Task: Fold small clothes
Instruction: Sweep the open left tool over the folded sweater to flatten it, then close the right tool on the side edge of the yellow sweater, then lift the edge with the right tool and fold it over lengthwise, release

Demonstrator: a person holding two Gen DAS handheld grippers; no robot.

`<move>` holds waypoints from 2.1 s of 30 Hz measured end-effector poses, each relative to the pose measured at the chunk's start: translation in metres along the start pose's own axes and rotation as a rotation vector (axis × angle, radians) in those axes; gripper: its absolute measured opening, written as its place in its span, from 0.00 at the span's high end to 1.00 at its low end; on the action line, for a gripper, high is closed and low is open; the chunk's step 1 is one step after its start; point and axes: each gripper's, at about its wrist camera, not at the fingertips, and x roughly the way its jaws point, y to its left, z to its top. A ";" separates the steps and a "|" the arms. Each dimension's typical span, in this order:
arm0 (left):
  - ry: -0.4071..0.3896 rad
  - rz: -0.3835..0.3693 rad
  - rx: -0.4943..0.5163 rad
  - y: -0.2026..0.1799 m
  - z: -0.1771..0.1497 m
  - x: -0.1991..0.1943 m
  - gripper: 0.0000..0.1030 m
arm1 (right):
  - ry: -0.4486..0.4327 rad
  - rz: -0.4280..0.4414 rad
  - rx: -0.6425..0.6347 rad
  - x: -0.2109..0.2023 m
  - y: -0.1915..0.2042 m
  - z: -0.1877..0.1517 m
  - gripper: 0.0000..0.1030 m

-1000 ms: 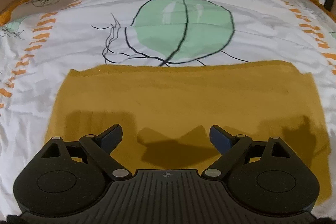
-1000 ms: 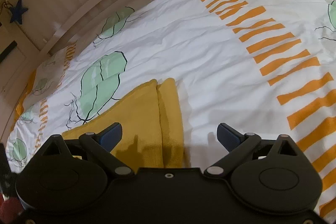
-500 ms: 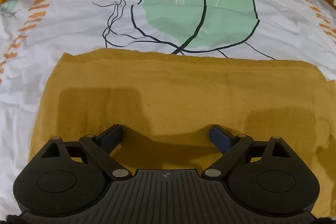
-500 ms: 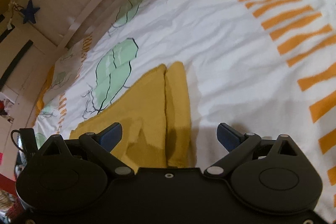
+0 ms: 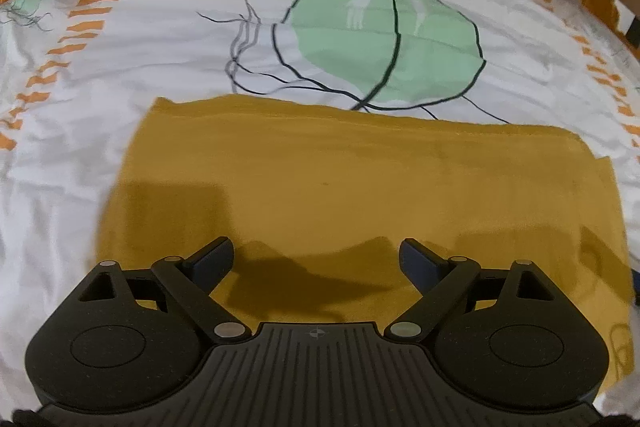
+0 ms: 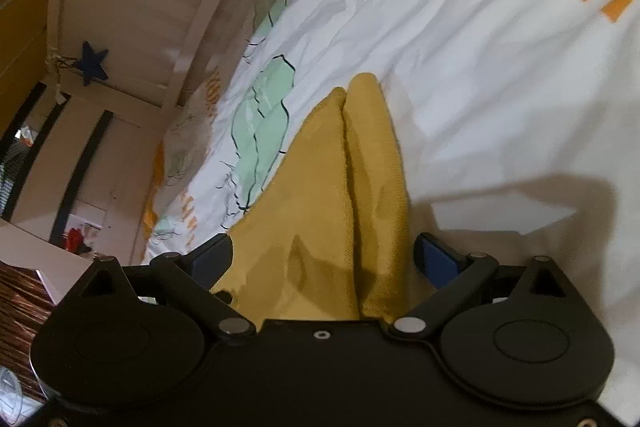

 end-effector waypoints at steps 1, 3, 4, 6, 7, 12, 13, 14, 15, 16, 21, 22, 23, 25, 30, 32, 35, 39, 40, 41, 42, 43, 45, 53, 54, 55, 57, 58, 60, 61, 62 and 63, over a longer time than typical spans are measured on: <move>-0.008 -0.002 -0.001 0.005 -0.001 -0.004 0.12 | -0.004 0.009 -0.013 0.002 0.001 -0.001 0.04; -0.021 -0.003 0.002 0.016 -0.004 -0.013 0.12 | -0.007 0.004 -0.050 0.006 0.006 -0.004 0.04; -0.024 -0.003 0.004 0.022 -0.005 -0.017 0.12 | -0.008 -0.007 -0.076 0.009 0.009 -0.006 0.05; -0.028 -0.007 0.008 0.034 -0.006 -0.024 0.12 | -0.013 -0.029 -0.130 0.012 0.015 -0.009 0.12; -0.028 -0.007 0.011 0.040 -0.006 -0.027 0.12 | -0.018 -0.052 -0.147 0.013 0.018 -0.010 0.24; -0.037 0.013 0.012 0.072 -0.009 -0.038 0.12 | -0.018 -0.160 -0.195 0.017 0.024 -0.014 0.52; -0.037 0.019 0.005 0.079 -0.009 -0.039 0.12 | -0.014 -0.177 -0.206 0.017 0.026 -0.014 0.56; -0.037 0.022 -0.006 0.086 -0.009 -0.038 0.12 | -0.008 -0.190 -0.214 0.016 0.028 -0.014 0.59; -0.036 0.022 -0.018 0.092 -0.009 -0.038 0.12 | -0.002 -0.205 -0.222 0.016 0.030 -0.014 0.66; -0.034 0.022 -0.034 0.098 -0.009 -0.036 0.12 | 0.004 -0.217 -0.224 0.016 0.033 -0.014 0.70; -0.020 -0.012 -0.081 0.117 -0.010 -0.028 0.12 | 0.019 -0.302 -0.257 0.020 0.056 -0.016 0.76; -0.022 -0.016 -0.085 0.120 -0.010 -0.027 0.12 | 0.023 -0.319 -0.269 0.021 0.062 -0.016 0.76; -0.023 -0.022 -0.089 0.122 -0.009 -0.026 0.12 | 0.026 -0.336 -0.277 0.021 0.069 -0.017 0.76; -0.016 -0.032 -0.100 0.126 -0.005 -0.025 0.12 | 0.031 -0.355 -0.290 0.025 0.082 -0.016 0.77; -0.026 -0.045 -0.095 0.135 0.003 -0.030 0.12 | 0.039 -0.365 -0.325 0.034 0.116 -0.020 0.77; -0.033 -0.046 -0.097 0.138 0.005 -0.032 0.12 | 0.041 -0.355 -0.329 0.040 0.130 -0.023 0.78; -0.032 -0.061 -0.114 0.145 0.008 -0.036 0.12 | 0.046 -0.328 -0.332 0.052 0.150 -0.028 0.78; -0.037 -0.076 -0.137 0.155 0.010 -0.040 0.12 | 0.065 -0.276 -0.341 0.074 0.177 -0.037 0.78; -0.039 -0.078 -0.142 0.158 0.011 -0.041 0.12 | 0.071 -0.263 -0.346 0.080 0.183 -0.039 0.78; -0.042 -0.079 -0.147 0.160 0.012 -0.043 0.12 | 0.077 -0.248 -0.348 0.086 0.189 -0.042 0.78; -0.045 -0.080 -0.152 0.162 0.013 -0.044 0.12 | 0.083 -0.236 -0.348 0.092 0.195 -0.045 0.78; -0.048 -0.081 -0.157 0.164 0.014 -0.044 0.12 | 0.090 -0.225 -0.351 0.099 0.200 -0.048 0.78; -0.051 -0.084 -0.166 0.168 0.015 -0.046 0.12 | 0.107 -0.206 -0.361 0.114 0.211 -0.056 0.78; -0.038 -0.088 -0.186 0.181 0.014 -0.043 0.12 | 0.199 -0.172 -0.415 0.169 0.237 -0.095 0.78; -0.037 -0.088 -0.189 0.183 0.014 -0.043 0.12 | 0.213 -0.173 -0.422 0.176 0.238 -0.101 0.78; -0.036 -0.088 -0.193 0.184 0.014 -0.043 0.12 | 0.223 -0.172 -0.425 0.180 0.238 -0.105 0.78; -0.035 -0.090 -0.201 0.187 0.014 -0.042 0.12 | 0.239 -0.174 -0.439 0.188 0.240 -0.114 0.78; -0.035 -0.091 -0.205 0.188 0.014 -0.042 0.12 | 0.245 -0.178 -0.450 0.191 0.242 -0.118 0.78; -0.035 -0.091 -0.211 0.190 0.014 -0.042 0.12 | 0.256 -0.183 -0.467 0.198 0.244 -0.125 0.78; -0.035 -0.090 -0.214 0.190 0.014 -0.041 0.12 | 0.259 -0.183 -0.469 0.201 0.245 -0.127 0.78; -0.036 -0.090 -0.216 0.191 0.014 -0.041 0.12 | 0.260 -0.188 -0.477 0.203 0.246 -0.130 0.78; -0.036 -0.090 -0.219 0.192 0.014 -0.041 0.12 | 0.259 -0.202 -0.498 0.206 0.248 -0.133 0.78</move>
